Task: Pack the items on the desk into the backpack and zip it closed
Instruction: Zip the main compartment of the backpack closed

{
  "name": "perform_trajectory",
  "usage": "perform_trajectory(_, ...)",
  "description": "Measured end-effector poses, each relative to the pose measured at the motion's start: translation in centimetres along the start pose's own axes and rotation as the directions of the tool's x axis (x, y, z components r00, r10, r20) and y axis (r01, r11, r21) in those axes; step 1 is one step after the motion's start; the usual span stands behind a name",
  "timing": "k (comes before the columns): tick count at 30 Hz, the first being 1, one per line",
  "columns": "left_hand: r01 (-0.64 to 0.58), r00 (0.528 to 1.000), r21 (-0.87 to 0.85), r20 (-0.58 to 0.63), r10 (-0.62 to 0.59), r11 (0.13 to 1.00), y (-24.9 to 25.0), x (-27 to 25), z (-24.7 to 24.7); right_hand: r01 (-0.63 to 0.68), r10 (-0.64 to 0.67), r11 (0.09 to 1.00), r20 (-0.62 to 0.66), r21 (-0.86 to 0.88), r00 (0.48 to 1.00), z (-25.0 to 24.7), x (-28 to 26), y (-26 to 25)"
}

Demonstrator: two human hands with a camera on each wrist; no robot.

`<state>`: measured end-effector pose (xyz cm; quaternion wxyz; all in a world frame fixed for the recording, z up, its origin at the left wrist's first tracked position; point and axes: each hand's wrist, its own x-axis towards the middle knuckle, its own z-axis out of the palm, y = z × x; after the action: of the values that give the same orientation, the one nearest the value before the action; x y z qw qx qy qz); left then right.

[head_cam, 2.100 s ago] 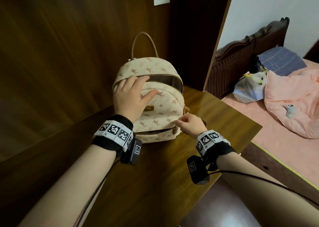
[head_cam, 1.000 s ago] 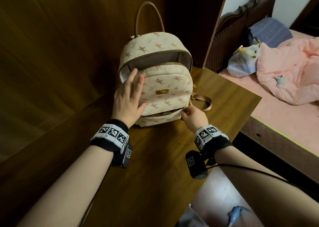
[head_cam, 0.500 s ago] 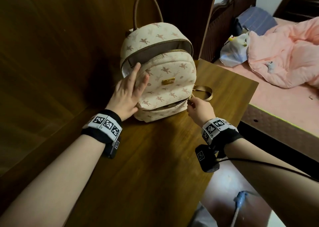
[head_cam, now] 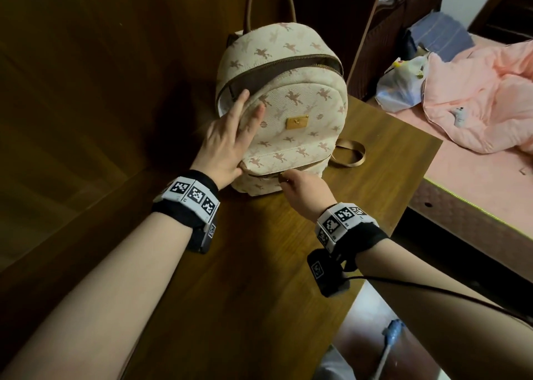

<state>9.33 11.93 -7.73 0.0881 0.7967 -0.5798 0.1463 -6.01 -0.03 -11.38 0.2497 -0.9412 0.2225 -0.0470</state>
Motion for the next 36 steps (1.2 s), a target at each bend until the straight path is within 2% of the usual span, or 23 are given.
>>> perform_trajectory(4, -0.008, 1.000, -0.001, -0.010, 0.008, 1.000, 0.1, -0.1, 0.2, 0.095, -0.094, 0.995, 0.050, -0.022, 0.994, 1.1, 0.2, -1.8)
perform_trajectory(11, -0.009, 1.000, -0.003, -0.023, 0.009, 1.000, 0.3, -0.2, 0.2, 0.108, -0.108, 0.994, 0.142, 0.009, 0.984, 2.2, 0.9, -3.5)
perform_trajectory(16, -0.013, 1.000, -0.012, -0.028, 0.013, 1.000, 0.2, -0.3, 0.3, 0.118, -0.130, 0.989, 0.149, 0.089, 0.980, 2.6, 0.8, -2.6)
perform_trajectory(26, -0.006, 1.000, -0.019, -0.025, 0.005, 1.000, 0.3, -0.5, 0.4, 0.067, -0.109, 0.952, 0.127, 0.297, 0.986, 2.6, -0.1, -1.4)
perform_trajectory(32, 0.007, 0.999, -0.036, -0.044, -0.009, 0.999, 0.6, -0.8, 0.5, 0.082, -0.123, 0.967, 0.159, 0.239, 0.980, 1.3, -0.6, 0.0)
perform_trajectory(36, 0.007, 0.998, -0.121, -0.065, -0.015, 0.993, 0.8, -0.8, -0.5, 0.003, -0.048, 0.968, 0.175, 0.251, 0.983, -1.2, -0.6, 1.9)
